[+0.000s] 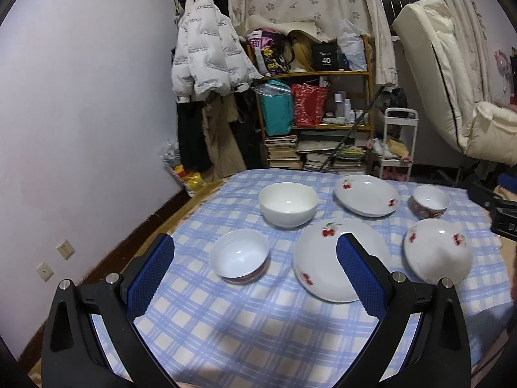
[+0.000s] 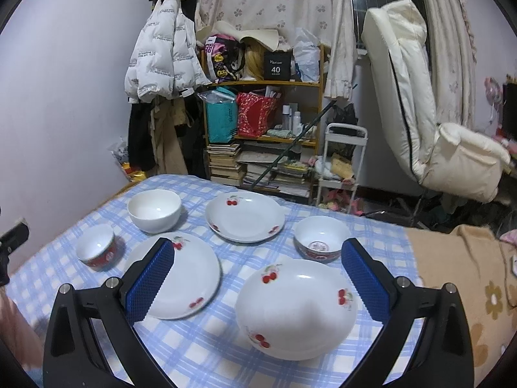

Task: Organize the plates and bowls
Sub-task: 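Move the left tool to the large cherry plate rim while the right tool reaches its opposite rim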

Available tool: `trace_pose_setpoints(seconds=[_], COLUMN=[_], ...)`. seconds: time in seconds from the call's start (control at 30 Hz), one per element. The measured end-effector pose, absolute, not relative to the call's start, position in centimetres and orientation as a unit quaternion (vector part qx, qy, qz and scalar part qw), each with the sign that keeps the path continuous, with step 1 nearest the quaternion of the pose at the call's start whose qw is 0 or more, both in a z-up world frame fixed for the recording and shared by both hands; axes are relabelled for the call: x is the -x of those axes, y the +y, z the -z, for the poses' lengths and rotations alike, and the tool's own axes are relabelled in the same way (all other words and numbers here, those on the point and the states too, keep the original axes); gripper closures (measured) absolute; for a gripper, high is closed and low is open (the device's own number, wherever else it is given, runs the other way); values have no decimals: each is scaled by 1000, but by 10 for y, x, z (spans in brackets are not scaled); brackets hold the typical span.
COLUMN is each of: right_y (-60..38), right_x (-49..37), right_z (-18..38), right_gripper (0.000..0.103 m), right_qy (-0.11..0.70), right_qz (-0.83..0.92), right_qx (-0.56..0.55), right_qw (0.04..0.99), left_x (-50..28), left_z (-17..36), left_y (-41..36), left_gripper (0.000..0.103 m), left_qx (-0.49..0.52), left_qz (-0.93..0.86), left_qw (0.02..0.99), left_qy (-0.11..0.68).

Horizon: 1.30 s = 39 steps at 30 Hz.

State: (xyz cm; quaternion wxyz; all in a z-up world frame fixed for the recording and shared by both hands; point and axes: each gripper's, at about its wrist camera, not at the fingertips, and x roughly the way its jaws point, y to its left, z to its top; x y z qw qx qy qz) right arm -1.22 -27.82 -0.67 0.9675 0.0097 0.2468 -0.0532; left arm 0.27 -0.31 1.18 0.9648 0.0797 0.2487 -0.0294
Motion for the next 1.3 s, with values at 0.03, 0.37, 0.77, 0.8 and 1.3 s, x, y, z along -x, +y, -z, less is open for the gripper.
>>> trace_pose_setpoints(seconds=[0.03,0.37,0.77,0.8,1.3], right_y=[-281,-281,-281,-281,-251], right_x=[11,-27,-79,-83,-152], right_z=[5,0,-2,-1,49], right_gripper=[0,0,0,0,3], right_qy=[245,252,266,268,363], right_qz=[52,55,48,44,-23], right_qx=[-14,-18,-28,-26,15], right_qw=[968,966,962,962,931], left_x=[-6,-56,-123,-124,-149], left_z=[-13,-28,-13,-8,93], left_y=[-4,-18,-21,-22,-33], left_gripper=[4,4,4,4,4], left_qx=[-80,-95,-32,-29,-6], left_qz=[30,40,23,22,18], left_qw=[964,947,921,918,864], left_qy=[253,304,388,394,503])
